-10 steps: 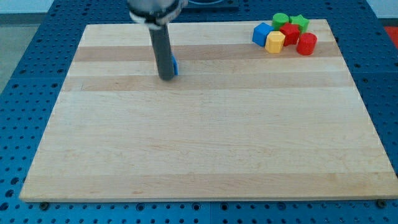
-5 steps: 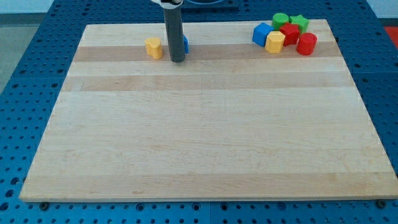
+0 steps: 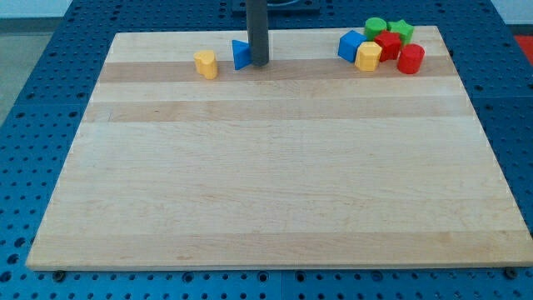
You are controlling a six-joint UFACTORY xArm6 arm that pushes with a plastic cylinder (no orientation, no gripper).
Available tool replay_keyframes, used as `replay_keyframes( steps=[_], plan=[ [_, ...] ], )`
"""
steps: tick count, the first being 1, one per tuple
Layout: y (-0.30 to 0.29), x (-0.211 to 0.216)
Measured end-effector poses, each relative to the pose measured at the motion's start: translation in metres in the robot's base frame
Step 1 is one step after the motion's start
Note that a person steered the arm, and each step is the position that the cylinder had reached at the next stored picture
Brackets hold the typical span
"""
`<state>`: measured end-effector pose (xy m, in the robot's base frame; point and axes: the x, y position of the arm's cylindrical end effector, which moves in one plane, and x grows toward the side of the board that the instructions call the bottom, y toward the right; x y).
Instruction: Place the blue triangle above the yellow heart
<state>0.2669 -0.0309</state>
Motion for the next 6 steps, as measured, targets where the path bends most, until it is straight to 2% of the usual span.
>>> replay_keyframes(
  steps=[3,4,5,6],
  plan=[
    [-0.048,-0.003],
    [-0.019,-0.006],
    [0.01,-0.039],
    [-0.004,-0.053]
  ],
)
